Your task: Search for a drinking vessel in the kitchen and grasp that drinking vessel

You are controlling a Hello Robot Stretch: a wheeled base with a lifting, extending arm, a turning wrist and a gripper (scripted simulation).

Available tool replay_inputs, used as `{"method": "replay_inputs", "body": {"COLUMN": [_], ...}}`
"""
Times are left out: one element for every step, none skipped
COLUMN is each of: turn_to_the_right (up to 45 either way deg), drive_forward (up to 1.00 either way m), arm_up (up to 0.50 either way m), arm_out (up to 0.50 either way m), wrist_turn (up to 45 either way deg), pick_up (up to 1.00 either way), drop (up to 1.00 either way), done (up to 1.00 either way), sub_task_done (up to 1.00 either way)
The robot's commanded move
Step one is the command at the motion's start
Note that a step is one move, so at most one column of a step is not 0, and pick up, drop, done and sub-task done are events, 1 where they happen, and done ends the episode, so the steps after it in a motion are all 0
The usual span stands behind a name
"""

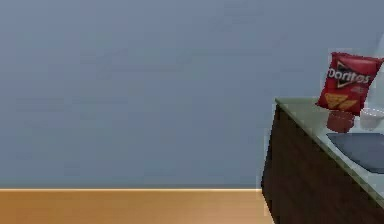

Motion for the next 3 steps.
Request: {"method": "replay_inputs", "body": {"turn_to_the_right": [15.0, 0.0, -45.0], "drive_forward": [0.00, 0.30, 0.00], "arm_up": [0.00, 0.00, 0.00], "arm_out": [0.00, 0.00, 0.00], "wrist_turn": [0.0, 0.0, 0.0], "pick_up": [0.00, 0.00, 0.00], "drop": [0.00, 0.00, 0.00], "done": [0.00, 0.00, 0.00], "sub_task_done": [0.00, 0.00, 0.00]}}
